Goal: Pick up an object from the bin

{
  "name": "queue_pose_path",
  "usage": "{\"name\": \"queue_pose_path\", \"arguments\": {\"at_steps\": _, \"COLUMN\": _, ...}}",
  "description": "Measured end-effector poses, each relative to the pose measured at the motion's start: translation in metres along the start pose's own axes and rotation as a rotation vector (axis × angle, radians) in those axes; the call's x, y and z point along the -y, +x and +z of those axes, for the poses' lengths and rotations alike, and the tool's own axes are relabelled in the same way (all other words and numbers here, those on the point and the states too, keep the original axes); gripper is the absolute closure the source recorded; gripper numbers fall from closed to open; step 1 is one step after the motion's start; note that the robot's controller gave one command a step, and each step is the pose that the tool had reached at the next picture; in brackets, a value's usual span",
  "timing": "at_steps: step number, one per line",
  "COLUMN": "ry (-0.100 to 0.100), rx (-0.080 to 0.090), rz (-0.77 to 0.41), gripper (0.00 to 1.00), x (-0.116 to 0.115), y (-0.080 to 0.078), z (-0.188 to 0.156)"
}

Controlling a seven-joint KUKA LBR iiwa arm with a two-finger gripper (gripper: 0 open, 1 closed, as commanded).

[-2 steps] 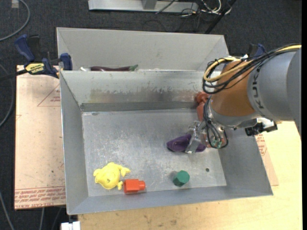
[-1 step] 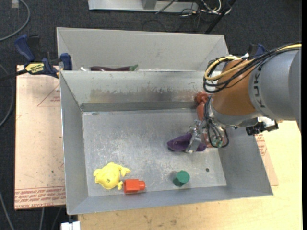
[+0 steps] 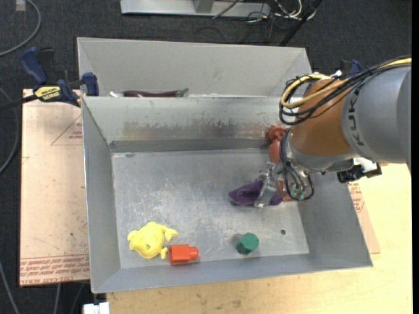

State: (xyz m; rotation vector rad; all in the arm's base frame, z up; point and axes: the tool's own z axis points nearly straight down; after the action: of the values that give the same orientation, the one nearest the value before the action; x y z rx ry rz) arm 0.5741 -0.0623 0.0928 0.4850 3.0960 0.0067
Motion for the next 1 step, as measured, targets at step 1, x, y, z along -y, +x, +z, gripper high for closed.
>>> {"name": "queue_pose_path", "arguments": {"at_steps": 1, "ry": 0.000, "rx": 0.001, "rz": -0.001, "gripper": 1.00, "x": -0.0002, "y": -0.0004, "z": -0.0057}}
